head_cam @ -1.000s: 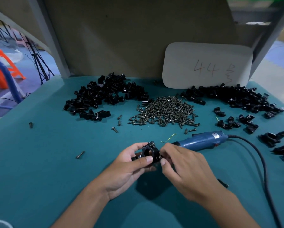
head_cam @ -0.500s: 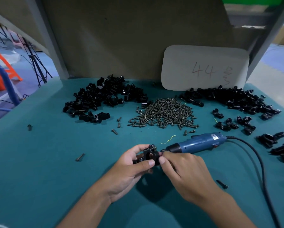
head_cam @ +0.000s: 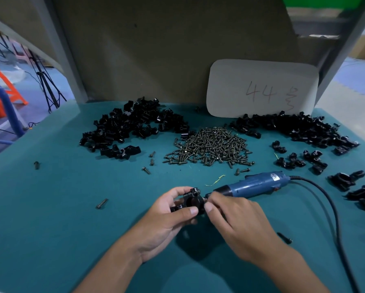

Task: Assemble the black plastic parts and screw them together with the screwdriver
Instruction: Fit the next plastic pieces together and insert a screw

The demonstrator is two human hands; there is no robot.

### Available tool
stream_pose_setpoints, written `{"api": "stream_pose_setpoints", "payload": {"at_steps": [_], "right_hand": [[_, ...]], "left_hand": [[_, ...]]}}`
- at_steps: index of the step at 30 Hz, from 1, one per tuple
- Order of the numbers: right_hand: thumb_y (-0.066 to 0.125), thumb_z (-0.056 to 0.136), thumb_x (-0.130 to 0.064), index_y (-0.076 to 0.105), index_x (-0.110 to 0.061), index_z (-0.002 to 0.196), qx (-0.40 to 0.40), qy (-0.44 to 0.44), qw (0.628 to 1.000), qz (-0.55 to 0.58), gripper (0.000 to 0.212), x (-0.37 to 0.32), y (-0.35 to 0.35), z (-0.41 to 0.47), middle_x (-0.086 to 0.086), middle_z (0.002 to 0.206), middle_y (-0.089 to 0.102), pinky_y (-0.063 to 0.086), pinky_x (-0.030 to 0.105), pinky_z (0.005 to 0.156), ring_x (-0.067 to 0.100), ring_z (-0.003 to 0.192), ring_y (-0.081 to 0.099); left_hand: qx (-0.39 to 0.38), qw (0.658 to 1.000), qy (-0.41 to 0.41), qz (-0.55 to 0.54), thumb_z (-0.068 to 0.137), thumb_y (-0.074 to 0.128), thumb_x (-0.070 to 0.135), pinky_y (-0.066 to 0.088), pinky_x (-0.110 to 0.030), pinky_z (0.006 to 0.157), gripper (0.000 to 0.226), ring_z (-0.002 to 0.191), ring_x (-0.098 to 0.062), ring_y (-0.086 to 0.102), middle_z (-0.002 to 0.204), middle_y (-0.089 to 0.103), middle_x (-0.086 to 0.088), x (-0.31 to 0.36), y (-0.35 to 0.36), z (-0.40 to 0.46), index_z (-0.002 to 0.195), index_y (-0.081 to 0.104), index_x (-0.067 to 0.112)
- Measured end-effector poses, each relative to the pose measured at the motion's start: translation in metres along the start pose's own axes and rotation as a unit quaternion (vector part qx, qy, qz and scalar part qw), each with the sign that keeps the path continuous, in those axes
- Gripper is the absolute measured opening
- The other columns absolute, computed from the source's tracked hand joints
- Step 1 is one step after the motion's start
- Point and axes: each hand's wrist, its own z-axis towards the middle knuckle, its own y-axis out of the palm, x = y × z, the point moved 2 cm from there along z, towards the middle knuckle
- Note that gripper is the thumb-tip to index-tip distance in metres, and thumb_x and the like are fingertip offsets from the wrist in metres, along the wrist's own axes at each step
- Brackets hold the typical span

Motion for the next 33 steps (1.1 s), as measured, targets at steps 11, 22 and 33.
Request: {"api": "stream_pose_setpoints", "payload": {"at_steps": [11,22,33], "right_hand": [[0.019,0.094,-0.060,0.038,-0.038,0.084,0.000,0.009,0.999,0.049,0.031,0.000,0.000,0.000,-0.017,0.075,0.052,0.036,0.032,0.060,0.008,0.073,0.049],[0.039,0.099,-0.049,0.042,-0.038,0.097,0.021,-0.041,0.999,0.023,0.012,0.001,-0.001,0.003,-0.032,0.084,0.045,0.032,0.023,0.057,-0.011,0.070,0.042],[0.015,0.101,-0.058,0.036,-0.033,0.083,0.006,-0.020,1.000,-0.008,0.038,0.007,0.004,0.002,-0.012,0.070,0.047,0.037,0.034,0.057,0.015,0.068,0.045]], "left_hand": [[0.007,1.000,0.007,0.012,0.075,0.075,0.003,0.055,-0.028,0.078,0.055,0.093,-0.017,0.068,0.099,0.075,-0.007,0.003,0.002,-0.002,0.127,0.059,0.008],[0.012,1.000,0.021,-0.006,0.075,0.073,0.001,0.050,-0.028,0.075,0.055,0.091,-0.017,0.065,0.108,0.073,-0.013,0.006,0.002,-0.002,0.128,0.057,0.006],[0.011,0.999,0.007,0.044,0.074,0.076,0.006,0.051,-0.024,0.074,0.056,0.077,-0.011,0.061,0.093,0.072,-0.001,0.003,0.005,-0.003,0.127,0.058,0.009]]}}
